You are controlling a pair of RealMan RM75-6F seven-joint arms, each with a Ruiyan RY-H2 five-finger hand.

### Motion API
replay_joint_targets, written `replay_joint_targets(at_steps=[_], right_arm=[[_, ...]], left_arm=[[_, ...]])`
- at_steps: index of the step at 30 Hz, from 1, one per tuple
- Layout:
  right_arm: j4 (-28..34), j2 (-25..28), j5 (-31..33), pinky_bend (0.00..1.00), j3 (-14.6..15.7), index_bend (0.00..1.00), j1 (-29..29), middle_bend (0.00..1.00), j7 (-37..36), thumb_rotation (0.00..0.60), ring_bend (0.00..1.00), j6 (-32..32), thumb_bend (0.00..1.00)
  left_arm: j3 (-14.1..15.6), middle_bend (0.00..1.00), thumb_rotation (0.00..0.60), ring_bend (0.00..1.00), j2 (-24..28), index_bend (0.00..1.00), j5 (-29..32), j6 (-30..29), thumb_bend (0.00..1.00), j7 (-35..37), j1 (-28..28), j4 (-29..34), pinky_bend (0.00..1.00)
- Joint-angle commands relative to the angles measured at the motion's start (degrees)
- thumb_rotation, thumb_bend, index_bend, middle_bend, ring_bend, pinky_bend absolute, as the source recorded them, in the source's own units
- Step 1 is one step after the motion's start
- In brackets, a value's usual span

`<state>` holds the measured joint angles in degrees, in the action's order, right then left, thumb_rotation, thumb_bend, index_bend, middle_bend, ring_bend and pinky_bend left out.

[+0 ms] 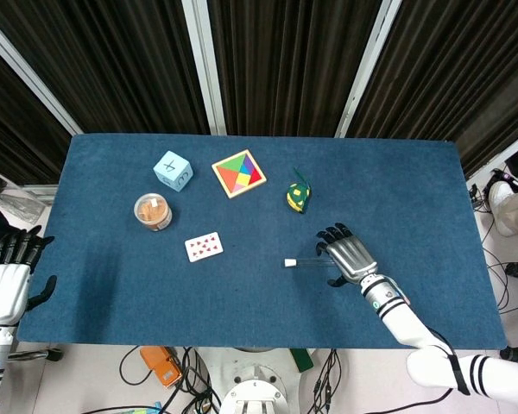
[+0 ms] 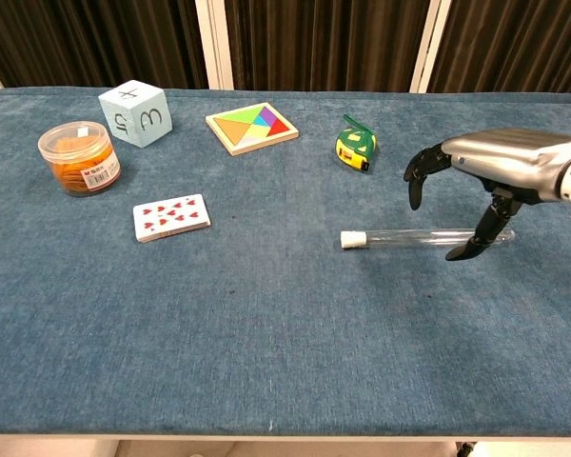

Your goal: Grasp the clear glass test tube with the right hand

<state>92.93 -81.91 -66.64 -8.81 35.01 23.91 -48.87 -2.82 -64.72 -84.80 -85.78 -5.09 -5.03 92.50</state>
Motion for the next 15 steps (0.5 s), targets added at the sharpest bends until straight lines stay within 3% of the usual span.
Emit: replay_joint_targets(at_steps=[1, 15], right_arm=[[-2.73, -1.82, 2.61, 0.11, -0.58, 0.49, 1.49, 0.25, 0.17, 0.6, 0.18, 0.83, 0.24], [-8.09, -5.55, 5.14, 0.11, -0.11, 0.56, 5.13, 0.25, -2.24, 0.6, 0.18, 3.17, 0.37]], left_arm=[[-0.05, 0.03, 0.6, 0.0, 0.04, 0.16, 0.12, 0.06, 0.35, 0.05, 0.0, 0.07, 0.04], [-0.28, 0.03, 0.6, 0.0, 0.26, 0.16, 1.03, 0.44, 0.35, 0.23, 0.08, 0.56, 0.04]])
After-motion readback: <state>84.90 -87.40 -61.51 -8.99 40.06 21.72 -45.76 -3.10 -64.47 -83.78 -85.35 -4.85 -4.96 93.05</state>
